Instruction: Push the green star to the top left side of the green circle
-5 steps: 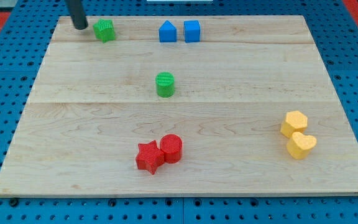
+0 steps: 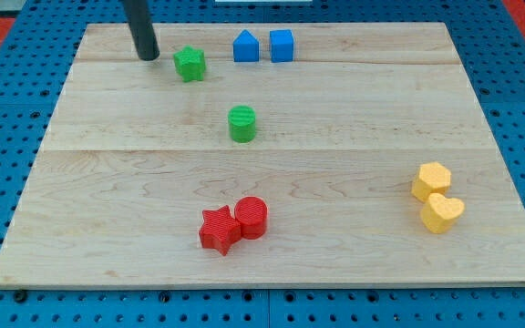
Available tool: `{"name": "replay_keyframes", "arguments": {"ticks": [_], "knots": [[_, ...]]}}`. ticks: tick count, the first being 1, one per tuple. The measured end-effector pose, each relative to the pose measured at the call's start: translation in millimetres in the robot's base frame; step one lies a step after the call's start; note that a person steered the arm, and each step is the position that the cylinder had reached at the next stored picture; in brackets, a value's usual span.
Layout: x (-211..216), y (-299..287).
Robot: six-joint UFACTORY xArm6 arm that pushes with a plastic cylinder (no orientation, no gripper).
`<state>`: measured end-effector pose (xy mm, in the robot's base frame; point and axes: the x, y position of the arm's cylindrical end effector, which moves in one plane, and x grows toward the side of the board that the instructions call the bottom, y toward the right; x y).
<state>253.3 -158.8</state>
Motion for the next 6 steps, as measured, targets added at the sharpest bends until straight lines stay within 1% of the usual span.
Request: {"name": "replay_keyframes", "arguments": {"ticks": [1, 2, 3, 4, 5, 6], "knots": [[30, 53], [57, 75], [20, 70], [33, 94], [58, 86], [82, 97]]}}
